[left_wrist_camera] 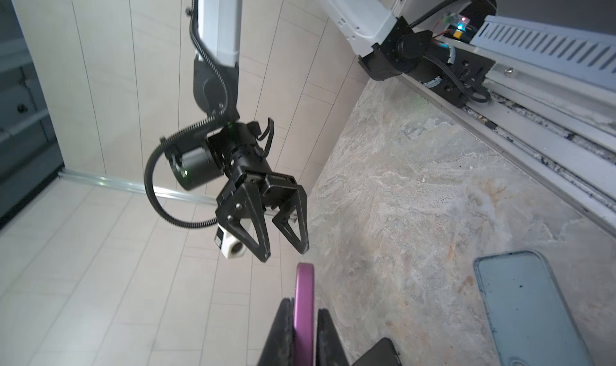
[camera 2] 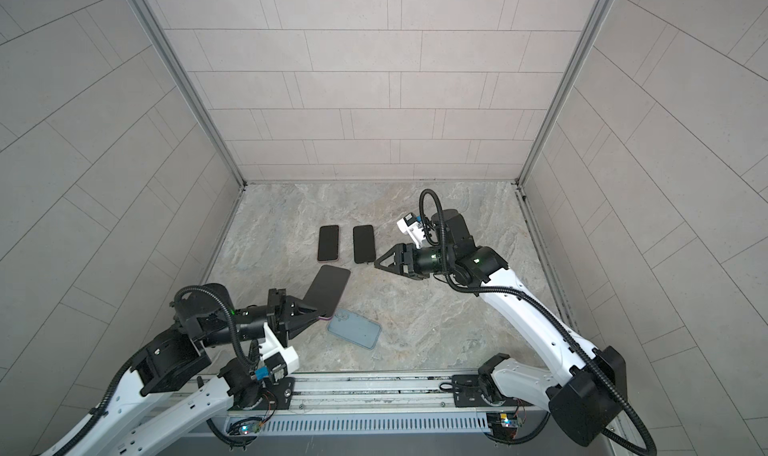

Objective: Put the phone into the phone case
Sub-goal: 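Grip the pink phone with the left gripper while the right releases and draws back, then raise and turn the phone with the left gripper while the right gripper grasps it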

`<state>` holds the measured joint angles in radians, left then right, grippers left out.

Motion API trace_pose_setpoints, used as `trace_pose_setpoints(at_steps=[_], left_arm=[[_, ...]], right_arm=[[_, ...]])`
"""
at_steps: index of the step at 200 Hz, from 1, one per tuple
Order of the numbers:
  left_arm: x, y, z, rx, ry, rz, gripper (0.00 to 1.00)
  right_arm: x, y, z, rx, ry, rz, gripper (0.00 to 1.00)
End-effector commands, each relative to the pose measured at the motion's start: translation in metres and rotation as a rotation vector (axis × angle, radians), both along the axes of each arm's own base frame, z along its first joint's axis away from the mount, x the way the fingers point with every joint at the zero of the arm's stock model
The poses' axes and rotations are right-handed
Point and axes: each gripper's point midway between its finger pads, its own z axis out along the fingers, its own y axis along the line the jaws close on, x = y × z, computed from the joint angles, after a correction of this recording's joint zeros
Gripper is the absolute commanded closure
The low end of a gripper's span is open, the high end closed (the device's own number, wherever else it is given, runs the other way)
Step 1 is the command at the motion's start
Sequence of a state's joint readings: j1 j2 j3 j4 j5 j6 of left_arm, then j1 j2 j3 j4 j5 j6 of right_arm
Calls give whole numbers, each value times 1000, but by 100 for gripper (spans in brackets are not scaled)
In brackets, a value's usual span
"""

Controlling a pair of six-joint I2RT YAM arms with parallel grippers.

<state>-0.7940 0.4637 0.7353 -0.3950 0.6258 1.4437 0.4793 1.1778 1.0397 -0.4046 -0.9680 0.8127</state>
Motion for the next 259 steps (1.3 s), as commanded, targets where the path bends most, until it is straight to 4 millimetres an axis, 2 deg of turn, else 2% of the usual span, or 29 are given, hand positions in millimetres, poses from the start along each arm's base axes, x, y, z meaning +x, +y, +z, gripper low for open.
trace_pose_setpoints(at_steps=[1,22,46,110,137,160,191,209,243,259], left_arm=[[8,-1,10,56,-266,5,100],[13,-6,-2,108,-320,-5,100],[19,-13,-4,102,-404,7,100],[22,-29,20,-17,-452,11,100],[20,-32,26,-53,-445,8,100],[18,-33,30,-73,-435,3,100],[17,-35,32,-90,-424,-1,100],[18,-35,32,-94,-420,1,100],[20,-36,28,-87,-413,7,100],[21,-37,27,-85,-413,12,100]], right_arm=[[-9,11,31,95,-15,75,28],[-7,14,41,117,-20,70,28],[-2,17,43,139,-6,55,30],[15,30,50,205,5,44,34],[20,40,56,252,6,48,35],[23,48,71,344,2,49,36],[25,53,74,371,10,52,42],[25,56,78,399,15,57,47],[24,57,86,436,15,54,69],[23,57,88,445,19,56,74]])
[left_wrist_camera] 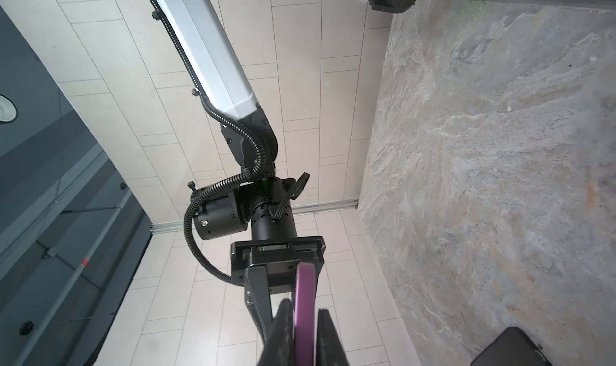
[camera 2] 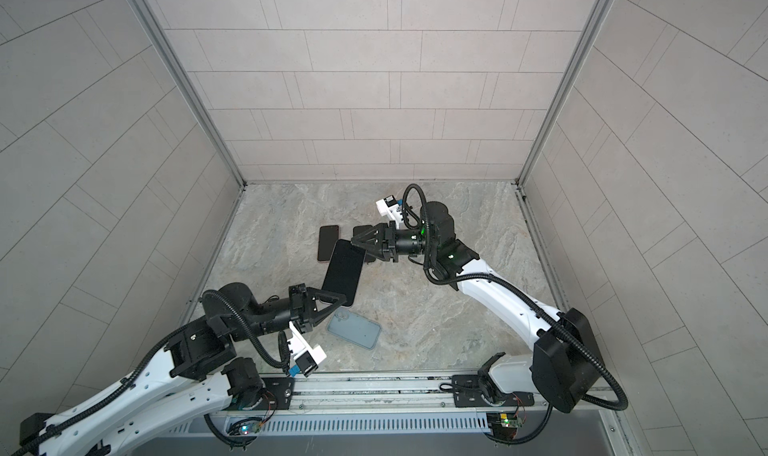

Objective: Put the phone into the phone case
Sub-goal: 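Raise and turn the phone with the left gripper while the right gripper grasps it, then open the left gripper and draw it back while the right holds the phone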

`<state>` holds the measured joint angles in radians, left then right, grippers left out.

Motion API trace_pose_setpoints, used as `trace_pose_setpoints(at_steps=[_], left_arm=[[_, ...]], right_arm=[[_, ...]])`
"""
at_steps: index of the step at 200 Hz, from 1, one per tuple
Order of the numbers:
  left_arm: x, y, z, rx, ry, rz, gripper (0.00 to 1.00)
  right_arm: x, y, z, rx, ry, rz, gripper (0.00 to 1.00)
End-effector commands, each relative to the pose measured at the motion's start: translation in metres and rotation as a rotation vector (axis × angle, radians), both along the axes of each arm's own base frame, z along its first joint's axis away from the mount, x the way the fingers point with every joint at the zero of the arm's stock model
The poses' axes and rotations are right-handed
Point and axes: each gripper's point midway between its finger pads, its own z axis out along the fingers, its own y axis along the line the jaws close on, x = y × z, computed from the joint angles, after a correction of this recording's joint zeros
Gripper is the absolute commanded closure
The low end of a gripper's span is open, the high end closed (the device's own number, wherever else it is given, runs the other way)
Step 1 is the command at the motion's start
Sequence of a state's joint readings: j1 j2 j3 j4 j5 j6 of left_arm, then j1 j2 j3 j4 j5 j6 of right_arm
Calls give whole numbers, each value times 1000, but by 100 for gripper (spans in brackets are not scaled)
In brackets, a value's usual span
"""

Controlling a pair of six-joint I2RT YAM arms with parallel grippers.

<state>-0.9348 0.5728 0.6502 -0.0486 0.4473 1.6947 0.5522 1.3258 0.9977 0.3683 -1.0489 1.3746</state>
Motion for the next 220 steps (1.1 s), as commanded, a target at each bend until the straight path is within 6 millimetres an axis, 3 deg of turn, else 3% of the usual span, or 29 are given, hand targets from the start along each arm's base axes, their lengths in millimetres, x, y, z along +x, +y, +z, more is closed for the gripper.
trace_pose_setpoints(at_steps=[1,34,50,67,74,92,95,97,98,102,117,129,148,161,195,220], left_arm=[[0,0,14,-47,-53,1,100],[1,-1,13,-52,-39,5,100],[2,-1,13,-59,-25,9,100],[7,0,21,-117,39,44,98],[11,3,29,-170,97,71,88],[30,17,51,-344,364,199,50],[33,20,54,-370,405,217,39],[33,21,55,-379,425,226,14],[34,22,56,-389,439,229,8],[34,24,57,-405,490,236,1],[24,26,51,-380,671,216,0],[23,30,58,-446,869,224,0],[45,44,66,-665,1213,357,0],[63,53,60,-832,1423,465,0],[79,25,35,-1078,1979,345,0],[100,8,28,-1240,2352,84,33]], right_arm=[[-5,2,21,69,-38,16,74],[-7,2,21,70,-29,18,87],[-6,2,19,66,-22,15,100],[-3,-1,18,54,-23,-8,100],[0,-3,16,40,-25,-25,100],[11,-18,16,17,-26,-96,100],[14,-21,16,15,-25,-109,100],[16,-23,17,14,-25,-120,100],[16,-24,17,13,-25,-123,100],[20,-29,16,3,-25,-144,100],[30,-51,15,-56,-46,-226,100],[31,-66,11,-154,-84,-271,100],[28,-86,4,-342,-174,-333,100],[24,-97,4,-402,-226,-372,100],[22,-115,9,-365,-276,-508,100],[18,-123,21,-299,-304,-581,100]])
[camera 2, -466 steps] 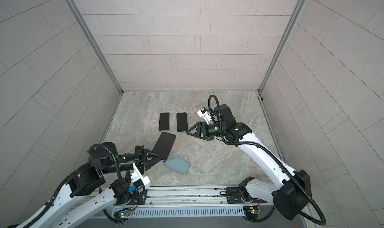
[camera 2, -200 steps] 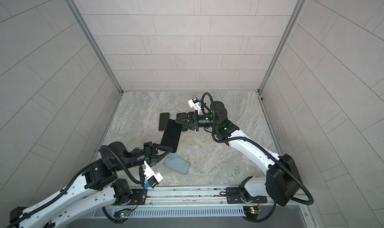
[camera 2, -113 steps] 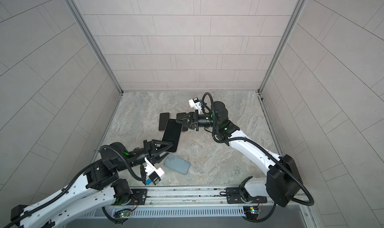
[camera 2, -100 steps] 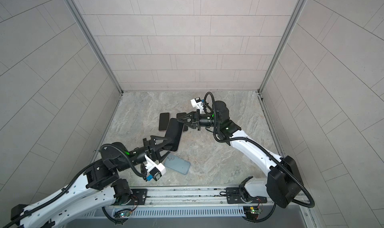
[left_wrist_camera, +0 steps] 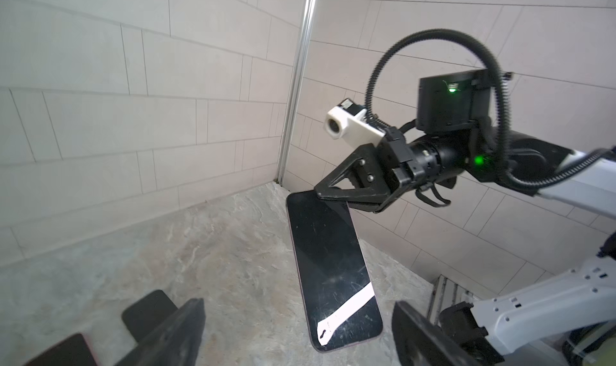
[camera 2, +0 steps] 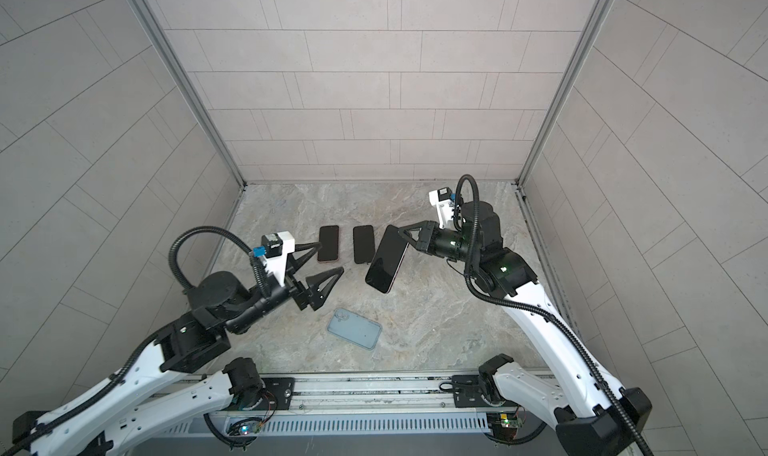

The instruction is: Put the phone into the phone case

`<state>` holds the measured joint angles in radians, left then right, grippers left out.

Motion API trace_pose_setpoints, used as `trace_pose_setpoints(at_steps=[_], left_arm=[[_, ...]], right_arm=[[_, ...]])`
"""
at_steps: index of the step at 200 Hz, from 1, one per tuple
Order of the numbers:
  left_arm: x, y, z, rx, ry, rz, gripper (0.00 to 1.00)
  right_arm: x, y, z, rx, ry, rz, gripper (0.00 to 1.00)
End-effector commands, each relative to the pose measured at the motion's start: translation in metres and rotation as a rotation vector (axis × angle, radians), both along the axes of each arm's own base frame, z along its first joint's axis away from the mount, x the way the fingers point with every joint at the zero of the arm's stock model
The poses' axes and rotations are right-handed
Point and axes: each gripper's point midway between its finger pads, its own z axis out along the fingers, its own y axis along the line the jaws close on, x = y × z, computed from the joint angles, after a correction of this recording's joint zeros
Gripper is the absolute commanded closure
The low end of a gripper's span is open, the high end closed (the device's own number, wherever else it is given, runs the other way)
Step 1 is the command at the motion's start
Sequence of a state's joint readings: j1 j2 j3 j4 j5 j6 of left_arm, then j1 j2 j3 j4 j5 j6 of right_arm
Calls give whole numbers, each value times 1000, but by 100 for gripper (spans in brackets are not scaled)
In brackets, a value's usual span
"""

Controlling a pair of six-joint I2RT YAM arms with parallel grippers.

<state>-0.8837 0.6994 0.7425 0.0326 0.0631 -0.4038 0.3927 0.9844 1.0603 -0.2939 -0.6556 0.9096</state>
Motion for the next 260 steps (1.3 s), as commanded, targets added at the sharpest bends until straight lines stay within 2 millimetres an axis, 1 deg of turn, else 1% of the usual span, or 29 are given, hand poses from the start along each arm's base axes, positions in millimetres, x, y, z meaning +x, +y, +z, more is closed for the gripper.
trace_pose_setpoints(at_steps=[1,4,8,18,41,53,56,84,102,120,158,205,232,260], left_arm=[[17,-15,-4,-461,392,-61,34],[22,-17,-11,-478,428,-58,38],[27,-18,-13,-516,455,-60,41],[34,-20,-15,-584,503,-77,43],[37,-33,-5,-646,527,-144,45],[39,-39,0,-694,552,-180,45],[39,-39,3,-713,550,-193,45],[41,-48,12,-827,602,-275,45],[39,-56,15,-848,626,-332,45],[38,-63,14,-849,638,-352,46],[38,-66,12,-858,637,-356,47],[37,-68,9,-851,646,-367,47],[37,-68,4,-846,652,-360,47],[37,-71,3,-841,656,-368,47]], right_arm=[[5,-11,16,31,-92,-90,100],[4,-13,19,35,-103,-97,100],[2,-14,23,41,-119,-107,100],[-2,-20,33,55,-158,-131,100],[-8,-29,52,85,-219,-167,100],[-9,-31,57,100,-233,-174,100],[-9,-31,58,104,-235,-174,100],[-8,-37,68,117,-281,-214,100],[-5,-40,78,128,-311,-238,100],[1,-40,86,147,-322,-251,100],[8,-40,106,169,-354,-265,100],[14,-38,111,199,-352,-265,100],[13,-38,117,217,-358,-266,100],[14,-39,117,222,-355,-271,100]])
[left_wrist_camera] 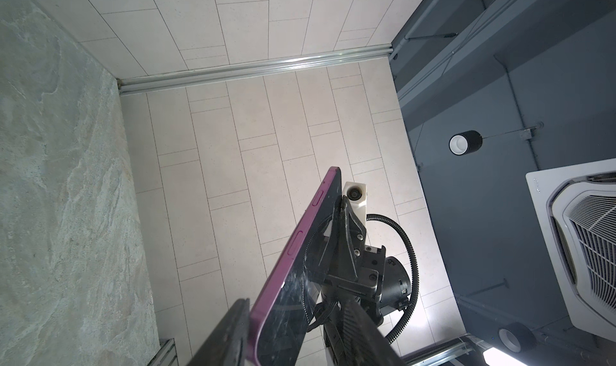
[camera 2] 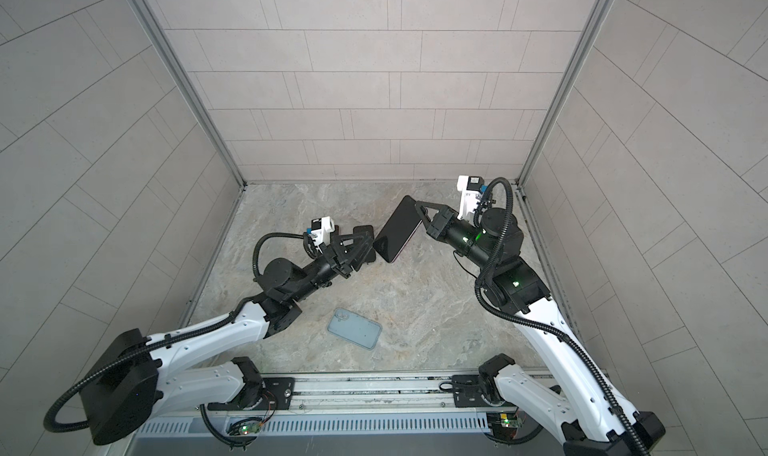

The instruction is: Put the phone into the phone case

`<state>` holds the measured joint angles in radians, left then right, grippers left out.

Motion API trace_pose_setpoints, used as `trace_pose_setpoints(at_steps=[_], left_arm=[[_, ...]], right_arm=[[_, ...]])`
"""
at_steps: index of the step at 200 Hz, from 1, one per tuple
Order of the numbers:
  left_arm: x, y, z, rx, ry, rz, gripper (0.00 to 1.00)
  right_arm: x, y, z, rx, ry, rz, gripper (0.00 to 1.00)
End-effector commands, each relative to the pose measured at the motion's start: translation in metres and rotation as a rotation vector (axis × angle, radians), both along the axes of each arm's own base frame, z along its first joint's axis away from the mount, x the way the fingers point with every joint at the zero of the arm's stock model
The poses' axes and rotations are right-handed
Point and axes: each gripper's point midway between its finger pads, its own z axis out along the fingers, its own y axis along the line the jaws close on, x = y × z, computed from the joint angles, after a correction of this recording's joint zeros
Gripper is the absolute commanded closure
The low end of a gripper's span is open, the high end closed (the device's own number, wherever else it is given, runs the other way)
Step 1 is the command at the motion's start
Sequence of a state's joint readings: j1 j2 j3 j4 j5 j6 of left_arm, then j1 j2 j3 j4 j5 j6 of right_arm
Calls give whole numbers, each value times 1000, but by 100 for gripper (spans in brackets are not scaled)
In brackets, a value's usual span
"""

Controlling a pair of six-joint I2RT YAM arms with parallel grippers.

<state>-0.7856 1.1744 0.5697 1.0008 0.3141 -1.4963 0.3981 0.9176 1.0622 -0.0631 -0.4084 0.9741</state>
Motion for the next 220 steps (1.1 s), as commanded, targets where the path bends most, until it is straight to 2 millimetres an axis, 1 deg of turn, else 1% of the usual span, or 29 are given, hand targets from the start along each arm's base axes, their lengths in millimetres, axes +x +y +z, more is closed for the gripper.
trace_pose_setpoints(at_steps=[1,50,62,86,111,143,160,183,191,199,205,215,220], left_arm=[[-10,-5,14,-43,-30,-61,47],[-8,-6,0,-15,-19,-50,47],[-8,-6,-1,-15,-18,-48,47],[-8,-6,4,-31,-21,-55,47],[-11,-12,15,-65,-35,-78,47],[-18,-24,25,-94,-50,-118,53],[-20,-26,29,-117,-58,-125,55],[-21,-29,33,-126,-64,-135,63],[-22,-29,34,-126,-67,-137,68],[-22,-30,35,-127,-69,-140,75],[-23,-30,36,-128,-74,-143,82],[-24,-30,37,-132,-82,-150,98],[-24,-29,39,-136,-90,-146,100]], right_arm=[[-6,-7,45,86,-120,-19,100],[-7,-7,51,106,-128,-14,100],[-7,-6,49,101,-121,-14,100],[-4,-6,40,103,-107,-16,100],[-1,-5,34,112,-94,-19,100],[1,-4,31,114,-89,-21,100],[2,-5,30,109,-88,-22,100],[2,-5,27,99,-85,-23,100],[2,-5,27,97,-87,-24,100],[1,-5,27,94,-87,-25,100],[1,-5,27,90,-89,-26,100],[1,-5,27,83,-89,-27,100],[0,-5,27,81,-90,-24,100]])
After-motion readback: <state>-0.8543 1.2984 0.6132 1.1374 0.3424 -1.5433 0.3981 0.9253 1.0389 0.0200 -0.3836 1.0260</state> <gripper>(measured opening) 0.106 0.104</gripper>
